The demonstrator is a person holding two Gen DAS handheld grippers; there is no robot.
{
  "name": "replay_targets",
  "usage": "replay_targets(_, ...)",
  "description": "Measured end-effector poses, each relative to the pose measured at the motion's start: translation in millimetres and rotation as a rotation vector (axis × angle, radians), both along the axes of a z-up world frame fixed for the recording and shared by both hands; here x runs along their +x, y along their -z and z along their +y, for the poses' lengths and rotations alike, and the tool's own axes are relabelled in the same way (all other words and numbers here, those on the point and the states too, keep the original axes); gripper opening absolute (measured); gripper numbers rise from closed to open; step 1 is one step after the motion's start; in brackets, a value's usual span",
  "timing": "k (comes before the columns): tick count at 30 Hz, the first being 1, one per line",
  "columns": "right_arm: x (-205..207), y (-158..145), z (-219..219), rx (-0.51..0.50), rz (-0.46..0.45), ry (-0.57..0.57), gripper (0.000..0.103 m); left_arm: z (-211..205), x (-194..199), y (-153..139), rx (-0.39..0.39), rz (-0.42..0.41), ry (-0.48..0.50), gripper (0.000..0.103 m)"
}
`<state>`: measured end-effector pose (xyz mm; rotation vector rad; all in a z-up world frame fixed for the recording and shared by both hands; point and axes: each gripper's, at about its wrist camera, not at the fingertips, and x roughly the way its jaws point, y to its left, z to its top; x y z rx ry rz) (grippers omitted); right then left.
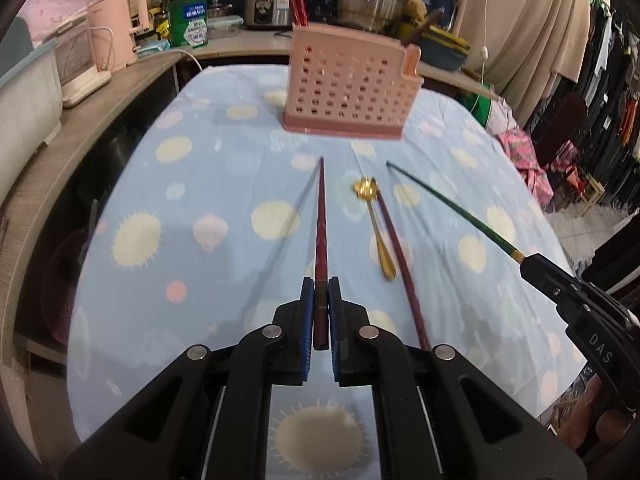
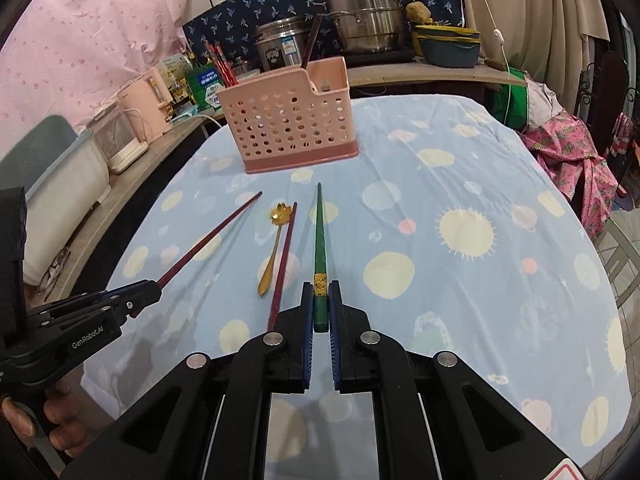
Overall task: Organize utensils
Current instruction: 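Lift and carry the green chopstick to the caddy while the left tool carries the dark red one, then lower the green chopstick into the caddy and open the right tool while the left tool releases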
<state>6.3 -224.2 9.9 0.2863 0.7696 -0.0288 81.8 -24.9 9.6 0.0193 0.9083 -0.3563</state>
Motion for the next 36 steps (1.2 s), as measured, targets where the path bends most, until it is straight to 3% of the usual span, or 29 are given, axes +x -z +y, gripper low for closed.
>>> replay_targets(22, 35.1, -103.2, -34.5, 0.011, -0.273, 0.056, 0.007, 2.4, 60.2, -113.3, -0.11, -0.233, -0.049, 0.007)
replay_targets(36, 95.8, -165.2, -62.5, 0.112, -0.452, 0.08, 0.007, -9.2, 111.4, -195.8, -0.184, -0.405, -0.067, 0.007)
